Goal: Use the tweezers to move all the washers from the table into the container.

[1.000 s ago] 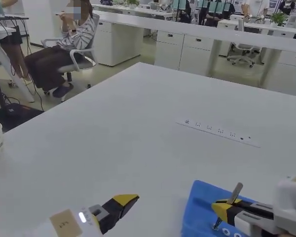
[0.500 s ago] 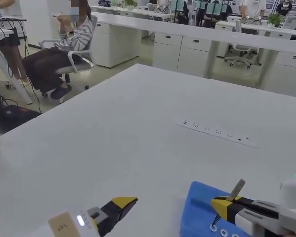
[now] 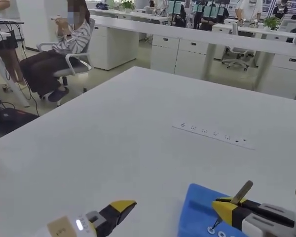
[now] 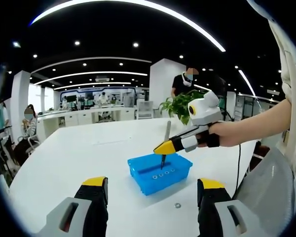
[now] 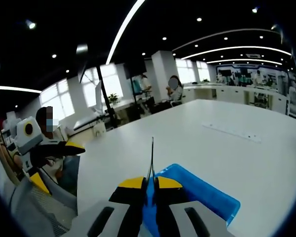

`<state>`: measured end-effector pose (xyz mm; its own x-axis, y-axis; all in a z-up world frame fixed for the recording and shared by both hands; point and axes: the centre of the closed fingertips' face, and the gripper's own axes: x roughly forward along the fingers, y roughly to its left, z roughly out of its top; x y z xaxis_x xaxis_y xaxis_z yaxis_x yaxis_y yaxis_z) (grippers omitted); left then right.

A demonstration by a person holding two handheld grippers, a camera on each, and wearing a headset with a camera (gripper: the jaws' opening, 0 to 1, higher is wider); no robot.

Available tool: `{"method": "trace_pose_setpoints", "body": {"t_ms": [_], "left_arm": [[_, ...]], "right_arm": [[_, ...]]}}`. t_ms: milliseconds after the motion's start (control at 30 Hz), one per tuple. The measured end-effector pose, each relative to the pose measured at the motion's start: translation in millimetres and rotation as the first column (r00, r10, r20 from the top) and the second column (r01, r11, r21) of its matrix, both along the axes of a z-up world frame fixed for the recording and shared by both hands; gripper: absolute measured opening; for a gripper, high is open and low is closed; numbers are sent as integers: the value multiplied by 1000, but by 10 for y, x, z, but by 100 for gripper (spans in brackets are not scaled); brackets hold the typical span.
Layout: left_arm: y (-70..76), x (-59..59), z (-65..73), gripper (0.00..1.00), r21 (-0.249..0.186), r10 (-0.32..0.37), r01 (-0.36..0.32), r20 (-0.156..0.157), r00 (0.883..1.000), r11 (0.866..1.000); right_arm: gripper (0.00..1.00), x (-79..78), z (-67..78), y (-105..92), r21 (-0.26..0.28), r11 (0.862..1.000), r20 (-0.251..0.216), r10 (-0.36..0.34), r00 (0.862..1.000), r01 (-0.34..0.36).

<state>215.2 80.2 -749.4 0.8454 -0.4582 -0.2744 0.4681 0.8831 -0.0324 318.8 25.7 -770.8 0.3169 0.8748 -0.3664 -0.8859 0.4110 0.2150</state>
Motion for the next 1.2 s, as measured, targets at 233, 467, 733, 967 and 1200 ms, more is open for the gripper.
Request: {"method": "trace_pose_setpoints", "body": {"t_ms": [233, 467, 733, 967, 1200], "left_arm": [[2, 5, 0, 74, 1, 0, 0, -2, 1000, 1000], [4, 3, -1, 74, 2, 1, -1, -2, 1000, 1000], [4, 0, -6, 74, 3, 1, -1, -4, 1000, 1000], [-9, -6, -5, 74, 1, -1, 1, -3, 1000, 1000], [-10, -4, -8, 74, -1, -2, 2, -4, 1000, 1000]], "right_arm": [[4, -138, 60, -10, 30, 999, -20, -18, 1000, 18], [4, -301, -9, 30, 50, 999, -60, -4, 998, 7], [4, -495, -179, 94, 31, 999, -95, 32, 995, -29], [4, -637, -339, 95, 8, 999, -131, 55, 990, -54], [4, -711, -497, 86, -7, 998, -168, 59, 984, -61]]}}
